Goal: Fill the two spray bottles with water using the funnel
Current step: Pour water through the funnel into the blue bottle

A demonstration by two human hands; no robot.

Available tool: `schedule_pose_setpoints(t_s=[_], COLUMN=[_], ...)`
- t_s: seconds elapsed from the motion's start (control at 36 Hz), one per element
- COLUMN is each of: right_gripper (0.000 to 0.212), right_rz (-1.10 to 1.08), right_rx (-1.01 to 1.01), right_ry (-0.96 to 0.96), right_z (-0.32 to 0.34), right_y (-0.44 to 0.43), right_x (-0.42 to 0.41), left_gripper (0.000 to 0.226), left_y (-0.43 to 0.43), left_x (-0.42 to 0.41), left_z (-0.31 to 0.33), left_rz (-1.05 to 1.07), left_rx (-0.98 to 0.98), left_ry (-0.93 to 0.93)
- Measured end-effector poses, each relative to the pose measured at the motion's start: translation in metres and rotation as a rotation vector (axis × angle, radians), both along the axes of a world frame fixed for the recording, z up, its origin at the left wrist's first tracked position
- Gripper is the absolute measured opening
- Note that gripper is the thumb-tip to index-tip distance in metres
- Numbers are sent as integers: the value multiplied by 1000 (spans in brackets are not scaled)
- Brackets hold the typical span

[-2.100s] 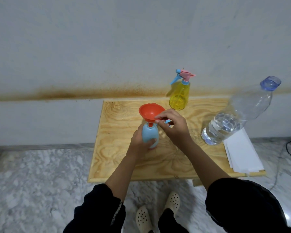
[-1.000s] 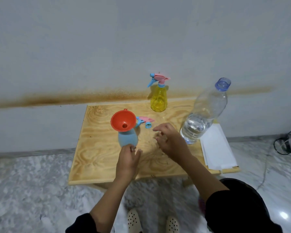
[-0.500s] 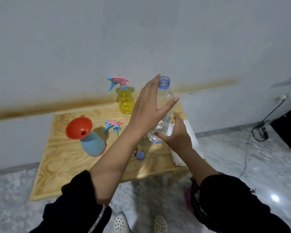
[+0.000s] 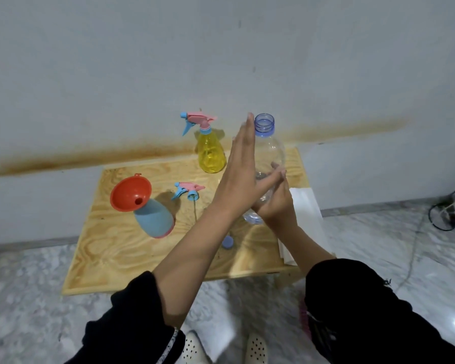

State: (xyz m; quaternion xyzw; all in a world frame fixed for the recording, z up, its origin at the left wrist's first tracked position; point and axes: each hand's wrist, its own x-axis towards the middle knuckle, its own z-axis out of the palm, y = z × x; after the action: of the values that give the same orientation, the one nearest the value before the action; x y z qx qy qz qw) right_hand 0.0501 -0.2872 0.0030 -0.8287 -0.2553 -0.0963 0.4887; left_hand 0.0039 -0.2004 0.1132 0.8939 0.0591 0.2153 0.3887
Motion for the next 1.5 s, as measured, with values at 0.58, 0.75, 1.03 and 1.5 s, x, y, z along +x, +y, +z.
schedule_pose_setpoints(t_s=[0.58,0.75,1.03,1.5], right_gripper=[99,97,94,96], right_rz=[272,321,380,407], right_rx=[-67,-395,-757,-1103], right_ry=[119,3,-40,-116], right_z=[77,86,92,120], right_y=[25,28,23,30], right_x=[0,-13,-13,2], left_gripper=[110,107,92,93], left_y=[58,66,54,39], left_x=[-48,-71,-78,-70], left_z=[35,8,-29,-35], left_rz=[263,405,492,605], left_rx=[-405,-676,-999,-1285], left_ry=[-236,-273,-310,-311])
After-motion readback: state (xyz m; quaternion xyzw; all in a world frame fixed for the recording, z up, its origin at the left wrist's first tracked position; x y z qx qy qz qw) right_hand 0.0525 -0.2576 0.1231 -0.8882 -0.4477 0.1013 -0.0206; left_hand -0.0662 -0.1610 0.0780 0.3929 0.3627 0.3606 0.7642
